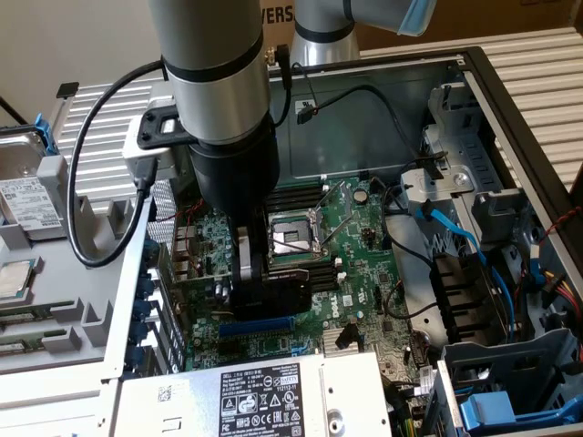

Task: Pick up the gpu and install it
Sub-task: 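Insert the gpu into the slot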

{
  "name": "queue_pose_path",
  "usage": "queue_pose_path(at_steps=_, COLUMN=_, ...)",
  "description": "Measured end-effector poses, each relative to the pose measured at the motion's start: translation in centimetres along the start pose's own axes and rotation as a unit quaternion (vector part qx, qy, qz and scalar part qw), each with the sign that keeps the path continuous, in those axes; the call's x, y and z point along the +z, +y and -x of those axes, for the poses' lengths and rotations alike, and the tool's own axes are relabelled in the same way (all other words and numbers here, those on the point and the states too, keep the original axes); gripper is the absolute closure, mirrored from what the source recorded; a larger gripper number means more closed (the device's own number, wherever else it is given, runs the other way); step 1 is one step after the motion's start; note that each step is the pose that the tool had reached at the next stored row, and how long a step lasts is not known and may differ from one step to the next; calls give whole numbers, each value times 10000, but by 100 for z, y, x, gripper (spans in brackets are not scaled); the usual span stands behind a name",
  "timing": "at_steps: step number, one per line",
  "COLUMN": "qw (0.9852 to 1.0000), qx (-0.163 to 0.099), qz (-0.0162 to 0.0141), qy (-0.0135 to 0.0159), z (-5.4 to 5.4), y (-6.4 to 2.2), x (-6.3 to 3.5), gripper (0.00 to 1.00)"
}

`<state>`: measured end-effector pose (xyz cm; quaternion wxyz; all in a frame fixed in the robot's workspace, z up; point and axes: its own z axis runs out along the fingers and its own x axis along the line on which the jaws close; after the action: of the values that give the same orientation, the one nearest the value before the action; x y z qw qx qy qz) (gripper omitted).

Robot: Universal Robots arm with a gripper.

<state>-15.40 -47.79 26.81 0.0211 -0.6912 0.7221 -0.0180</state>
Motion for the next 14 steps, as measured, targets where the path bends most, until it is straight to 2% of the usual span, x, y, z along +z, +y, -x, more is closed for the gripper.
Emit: queue_pose_path(at_steps=14, qw=10000, qx=0, qz=-2, qy=-1, z=-2, y=34, x=19, gripper=74)
